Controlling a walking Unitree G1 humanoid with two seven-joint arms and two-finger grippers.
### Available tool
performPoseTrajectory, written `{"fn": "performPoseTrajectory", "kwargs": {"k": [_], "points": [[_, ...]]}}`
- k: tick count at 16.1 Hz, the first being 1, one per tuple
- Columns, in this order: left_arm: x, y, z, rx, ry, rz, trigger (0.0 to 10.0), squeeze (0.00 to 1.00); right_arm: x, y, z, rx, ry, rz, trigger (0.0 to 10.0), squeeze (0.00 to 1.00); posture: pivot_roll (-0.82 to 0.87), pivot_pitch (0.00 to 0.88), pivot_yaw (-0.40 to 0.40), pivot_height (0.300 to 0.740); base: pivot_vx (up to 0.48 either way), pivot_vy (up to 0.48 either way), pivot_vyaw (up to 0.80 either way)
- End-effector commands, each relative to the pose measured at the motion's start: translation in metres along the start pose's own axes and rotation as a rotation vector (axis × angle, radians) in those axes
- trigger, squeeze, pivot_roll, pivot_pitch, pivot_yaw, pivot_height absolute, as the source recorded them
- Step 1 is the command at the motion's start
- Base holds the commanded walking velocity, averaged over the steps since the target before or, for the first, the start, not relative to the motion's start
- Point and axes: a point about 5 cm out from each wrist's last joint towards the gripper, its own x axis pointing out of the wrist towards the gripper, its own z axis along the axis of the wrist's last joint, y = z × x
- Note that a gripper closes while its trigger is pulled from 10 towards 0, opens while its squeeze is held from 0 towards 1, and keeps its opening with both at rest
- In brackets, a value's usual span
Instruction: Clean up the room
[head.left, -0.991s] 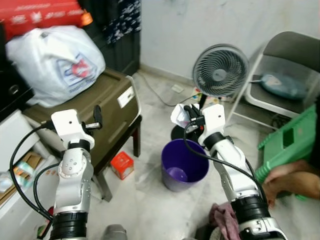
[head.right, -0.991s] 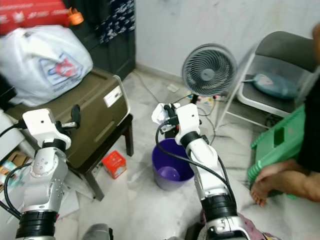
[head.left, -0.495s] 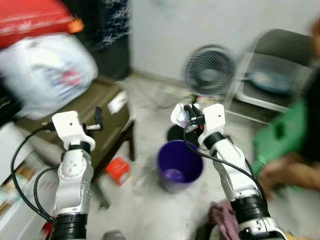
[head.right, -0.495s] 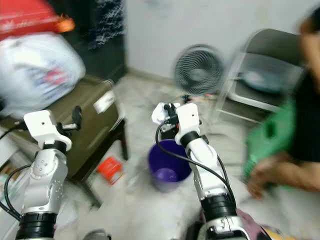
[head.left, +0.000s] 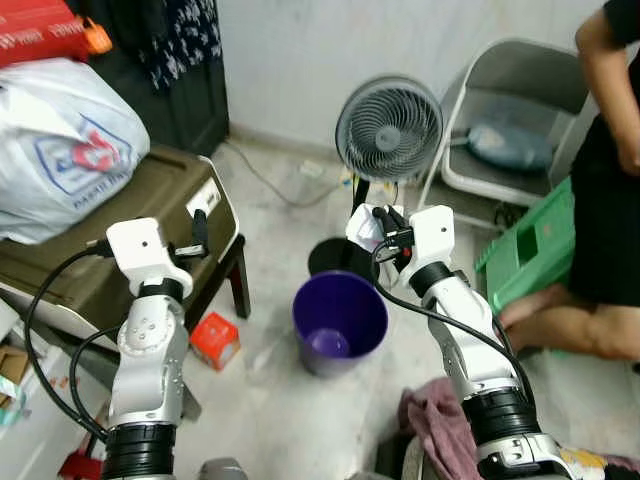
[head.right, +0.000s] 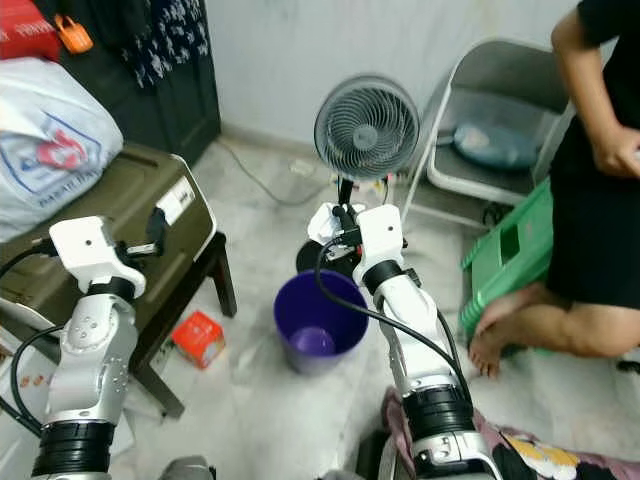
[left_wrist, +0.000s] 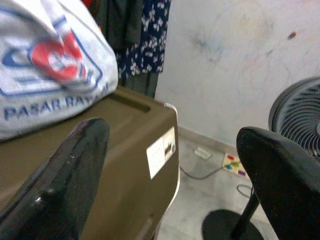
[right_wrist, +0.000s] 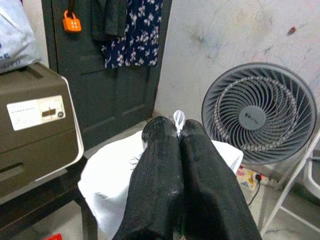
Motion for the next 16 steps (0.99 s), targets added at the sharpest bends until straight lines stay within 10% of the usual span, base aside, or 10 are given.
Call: {"fn": "performPoseTrajectory", "kwargs": {"k": [1, 16], "points": [[0.001, -0.0048, 0.0025, 0.003, -0.012, -0.02, 10.0, 0.0, 0.0015, -0.0018, 0.0045, -0.022, -0.014, 0.009, 10.0, 0.0, 0.04, 0.0, -0.082, 0.74, 0.394, 0.0, 0.0], [0.0012, -0.0041, 0.0006, -0.002, -0.002, -0.009, 10.0, 0.0, 0.0012, -0.0014, 0.0028, -0.013, -0.011, 0.016, 10.0, 0.0, 0.04, 0.0, -0.083, 0.74, 0.276, 0.0, 0.09]]}}
